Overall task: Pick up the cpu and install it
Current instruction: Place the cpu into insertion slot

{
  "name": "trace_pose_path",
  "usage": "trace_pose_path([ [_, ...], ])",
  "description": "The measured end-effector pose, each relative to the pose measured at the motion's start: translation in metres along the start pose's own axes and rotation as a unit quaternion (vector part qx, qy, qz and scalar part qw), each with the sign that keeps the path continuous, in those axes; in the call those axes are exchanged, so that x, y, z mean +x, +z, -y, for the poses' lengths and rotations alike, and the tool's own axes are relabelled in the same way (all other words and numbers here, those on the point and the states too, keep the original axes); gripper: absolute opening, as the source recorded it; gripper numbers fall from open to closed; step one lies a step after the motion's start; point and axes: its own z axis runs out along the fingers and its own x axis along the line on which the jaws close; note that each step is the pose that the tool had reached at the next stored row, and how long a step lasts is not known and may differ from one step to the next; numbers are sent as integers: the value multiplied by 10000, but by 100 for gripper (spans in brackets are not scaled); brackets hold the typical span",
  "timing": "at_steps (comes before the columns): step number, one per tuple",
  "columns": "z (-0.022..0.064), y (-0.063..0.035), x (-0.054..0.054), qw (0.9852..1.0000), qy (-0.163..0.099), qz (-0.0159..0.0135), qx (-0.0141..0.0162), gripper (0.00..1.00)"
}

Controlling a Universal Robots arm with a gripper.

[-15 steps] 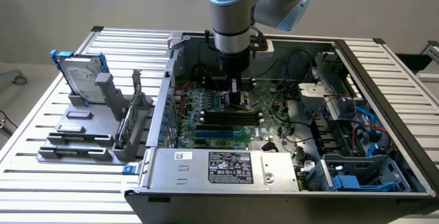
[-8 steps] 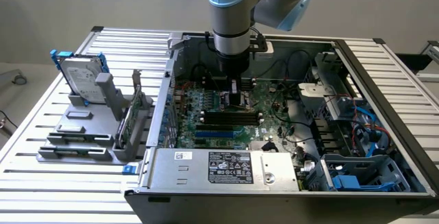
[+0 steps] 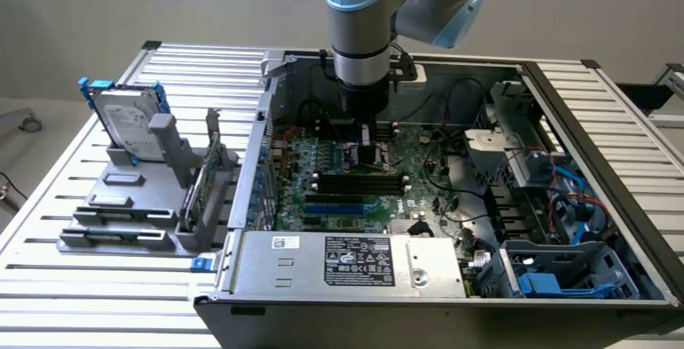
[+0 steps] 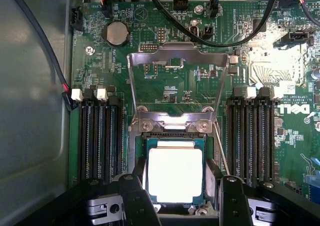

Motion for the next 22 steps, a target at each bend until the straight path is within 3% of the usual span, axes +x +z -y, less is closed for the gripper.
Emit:
trace_pose_path([
  [5, 0, 3, 0, 10000, -2, 0, 19, 55],
  [12, -18, 8, 0, 10000, 1, 0, 89, 55],
  [22, -36, 21, 0, 9999, 1, 0, 116, 55],
])
